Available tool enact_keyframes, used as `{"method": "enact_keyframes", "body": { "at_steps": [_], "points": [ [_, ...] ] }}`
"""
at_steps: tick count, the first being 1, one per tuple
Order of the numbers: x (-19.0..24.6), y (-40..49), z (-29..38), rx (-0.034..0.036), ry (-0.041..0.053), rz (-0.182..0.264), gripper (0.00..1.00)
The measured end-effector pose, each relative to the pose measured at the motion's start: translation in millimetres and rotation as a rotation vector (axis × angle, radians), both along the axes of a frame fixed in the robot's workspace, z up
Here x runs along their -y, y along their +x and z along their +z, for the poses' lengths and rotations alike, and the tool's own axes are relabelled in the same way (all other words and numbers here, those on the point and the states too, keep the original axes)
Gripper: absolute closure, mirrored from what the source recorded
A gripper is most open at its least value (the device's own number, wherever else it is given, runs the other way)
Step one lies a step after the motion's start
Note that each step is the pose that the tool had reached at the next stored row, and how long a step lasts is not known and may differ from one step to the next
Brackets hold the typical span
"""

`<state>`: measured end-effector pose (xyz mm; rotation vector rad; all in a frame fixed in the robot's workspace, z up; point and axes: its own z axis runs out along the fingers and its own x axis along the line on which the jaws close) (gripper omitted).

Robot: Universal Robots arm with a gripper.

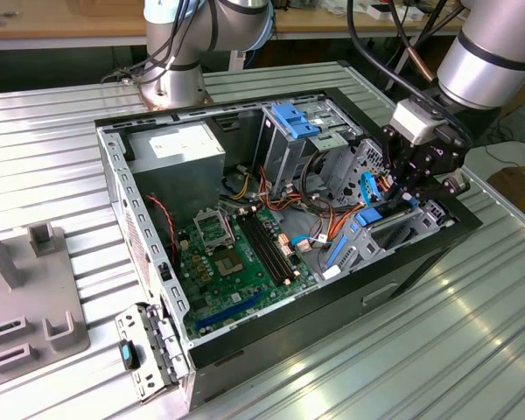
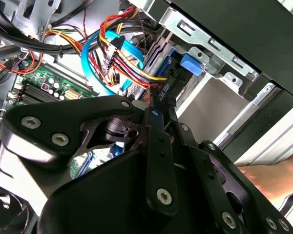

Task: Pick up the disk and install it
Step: 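Insert the first disk wire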

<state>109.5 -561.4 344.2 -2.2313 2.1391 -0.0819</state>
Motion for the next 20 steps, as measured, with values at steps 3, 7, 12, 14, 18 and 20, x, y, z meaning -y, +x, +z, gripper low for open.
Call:
{"method": "enact_keyframes", "body": {
  "at_steps": [3, 7, 12, 14, 18, 20],
  "points": [
    [0.0, 0.0, 0.1, 0.0, 0.0001, -0.012, 0.82],
    [0.0, 0.0, 3.9, 0.0, 0.0002, -0.024, 0.82],
    [-0.6, 0.0, 3.4, 0.0, 0.0, -0.046, 0.82],
    [-1.1, 0.0, 0.7, 0.0, -0.0001, -0.046, 0.82],
    [-1.9, 0.0, -1.1, 0.0, -0.0004, -0.046, 0.82],
    [-1.8, 0.0, -2.3, 0.0, 0.0001, -0.046, 0.82]
  ]
}}
